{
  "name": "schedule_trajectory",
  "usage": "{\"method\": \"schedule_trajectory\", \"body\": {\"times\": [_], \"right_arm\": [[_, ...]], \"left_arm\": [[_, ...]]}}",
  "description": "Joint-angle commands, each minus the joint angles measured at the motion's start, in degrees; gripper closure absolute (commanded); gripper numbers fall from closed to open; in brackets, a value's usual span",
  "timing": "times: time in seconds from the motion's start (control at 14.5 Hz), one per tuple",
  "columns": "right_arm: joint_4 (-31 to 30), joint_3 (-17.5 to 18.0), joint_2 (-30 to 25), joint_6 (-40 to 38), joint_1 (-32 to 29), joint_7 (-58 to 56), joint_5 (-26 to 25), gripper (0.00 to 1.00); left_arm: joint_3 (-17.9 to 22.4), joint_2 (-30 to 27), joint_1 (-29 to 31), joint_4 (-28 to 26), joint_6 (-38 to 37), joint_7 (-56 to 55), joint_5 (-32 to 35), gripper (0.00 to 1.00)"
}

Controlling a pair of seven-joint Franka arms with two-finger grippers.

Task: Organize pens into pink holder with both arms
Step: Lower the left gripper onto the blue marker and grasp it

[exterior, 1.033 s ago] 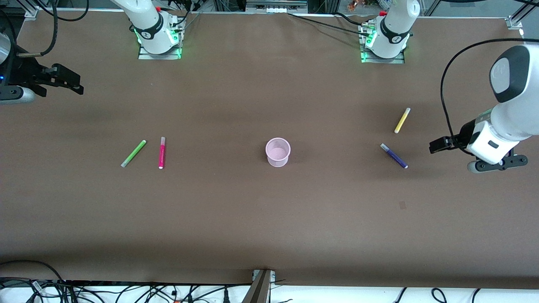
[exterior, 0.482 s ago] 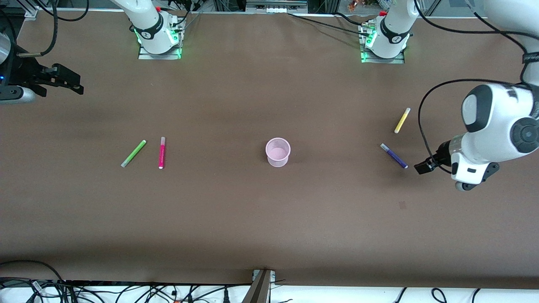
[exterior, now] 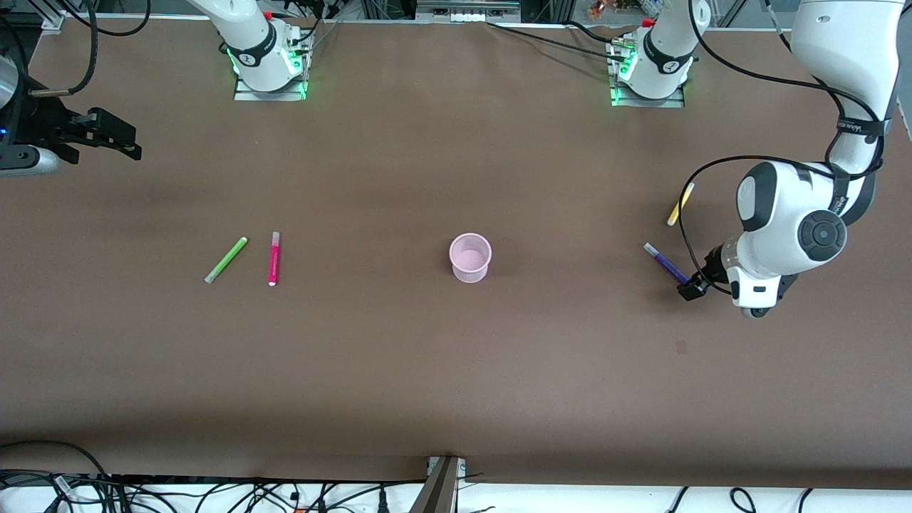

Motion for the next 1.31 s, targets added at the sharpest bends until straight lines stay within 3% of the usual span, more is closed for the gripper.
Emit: {"method": "schedule_trajectory", "body": {"times": [0.0, 0.14, 0.41, 0.76, 1.24], "right_arm": [[0.68, 0.25, -0.33, -0.42, -0.19, -0.37, 0.48, 0.00], [0.68, 0.42, -0.33, -0.42, -0.10, -0.37, 0.48, 0.00], [0.76, 0.34, -0.33, -0.77, -0.10, -0.37, 0.48, 0.00], [0.76, 0.42, -0.33, -0.86, -0.10, -0.46, 0.48, 0.00], [0.76, 0.34, -0.24, -0.68, -0.01, -0.46, 0.48, 0.00]], "left_arm": [[0.09, 0.59, -0.23, -2.08, 3.67, -0.66, -0.18, 0.00], [0.18, 2.34, -0.15, -2.26, 5.69, 0.12, -0.09, 0.00], [0.18, 2.44, 0.47, -3.67, 7.10, 0.22, -0.09, 0.22], [0.79, 4.10, 0.56, -6.13, 13.68, 0.22, -0.09, 0.24], [0.97, 3.85, 0.56, -8.94, 16.86, 0.22, 0.00, 0.25]]}}
